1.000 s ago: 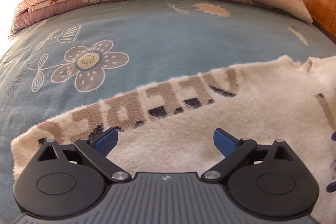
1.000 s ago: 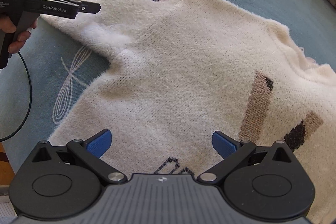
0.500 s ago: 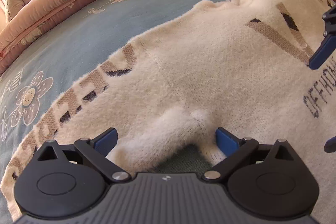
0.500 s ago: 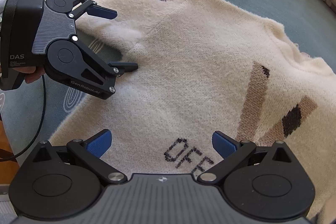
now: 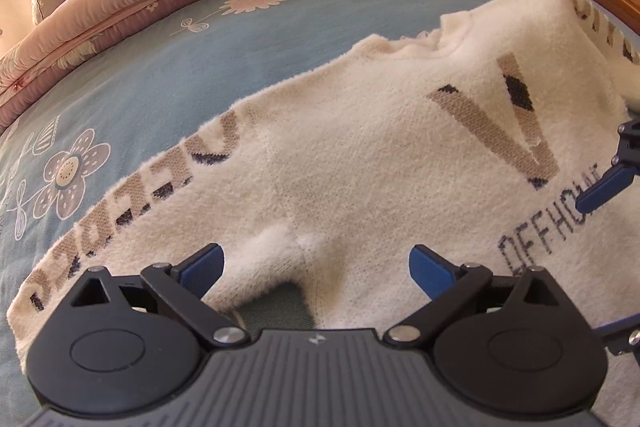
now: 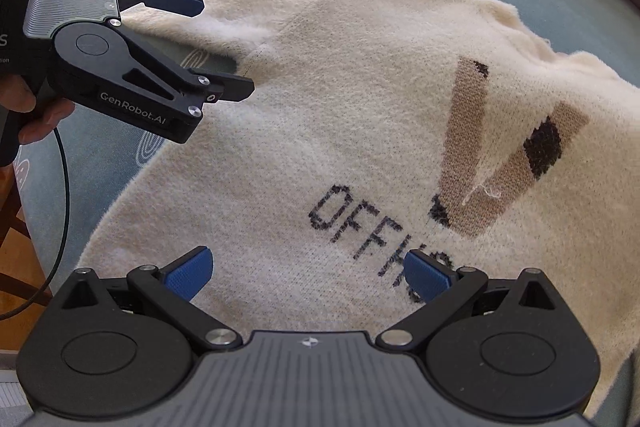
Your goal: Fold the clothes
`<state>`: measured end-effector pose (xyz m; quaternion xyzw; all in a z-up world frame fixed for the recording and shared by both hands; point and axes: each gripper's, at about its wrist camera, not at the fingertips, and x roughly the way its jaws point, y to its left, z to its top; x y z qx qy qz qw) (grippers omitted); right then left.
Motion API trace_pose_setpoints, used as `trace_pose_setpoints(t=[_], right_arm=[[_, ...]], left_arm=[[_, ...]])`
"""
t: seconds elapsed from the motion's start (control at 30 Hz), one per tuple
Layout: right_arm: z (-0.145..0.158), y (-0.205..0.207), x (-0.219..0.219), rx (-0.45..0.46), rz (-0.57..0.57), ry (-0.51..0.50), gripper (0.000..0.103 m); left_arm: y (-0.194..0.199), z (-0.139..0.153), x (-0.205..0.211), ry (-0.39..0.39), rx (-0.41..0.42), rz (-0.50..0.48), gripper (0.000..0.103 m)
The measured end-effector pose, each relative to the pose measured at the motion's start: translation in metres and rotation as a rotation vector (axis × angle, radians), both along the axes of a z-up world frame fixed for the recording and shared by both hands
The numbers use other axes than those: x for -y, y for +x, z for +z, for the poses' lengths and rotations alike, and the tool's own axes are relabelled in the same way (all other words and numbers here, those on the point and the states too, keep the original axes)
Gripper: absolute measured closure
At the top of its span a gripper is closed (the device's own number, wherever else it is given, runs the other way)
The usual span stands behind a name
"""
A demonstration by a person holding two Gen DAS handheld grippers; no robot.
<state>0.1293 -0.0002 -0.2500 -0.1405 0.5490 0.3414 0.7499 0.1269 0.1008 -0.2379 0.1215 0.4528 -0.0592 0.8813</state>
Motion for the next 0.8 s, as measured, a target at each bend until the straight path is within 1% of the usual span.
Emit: trace_pose_setpoints(t=[0.07, 0.17, 0.3, 0.43, 0.53, 0.6, 0.7, 0.8], right_arm=[[0.001, -0.002, 0.019, 0.004, -0.009, 0.006, 0.0], [0.0, -0.004, 0.052, 0.016, -0.03, 0.0, 0.0], [-0.003, 0.0, 0.105, 0.023, -0.103, -0.011, 0.0], [-0.004, 0.005, 0.163, 0.046, -0.222, -0.002, 0.0], [-0.005, 0.009, 0.206, 0.043, -0.335, 0.011, 0.0], [-0.009, 0.011, 0.234, 0.025, -0.42, 0.022, 0.0], [-0.017, 0.009, 0.274, -0.01, -0.546, 0.048, 0.0], [-0.024, 0.001, 0.312, -0.029, -0.662, 0.058, 0.0]], left_arm=[[0.005, 0.003, 0.02, -0.01, 0.0, -0.007, 0.004], [0.01, 0.003, 0.051, -0.029, -0.022, -0.025, 0.004], [0.012, -0.002, 0.099, -0.025, -0.04, -0.095, 0.004], [0.023, -0.004, 0.144, -0.039, -0.026, -0.193, 0.004], [0.038, -0.006, 0.174, -0.035, -0.026, -0.257, 0.004], [0.046, -0.005, 0.197, -0.025, -0.009, -0.3, 0.004], [0.055, 0.002, 0.226, -0.048, 0.011, -0.387, 0.004], [0.06, 0.003, 0.254, -0.052, -0.003, -0.466, 0.004]])
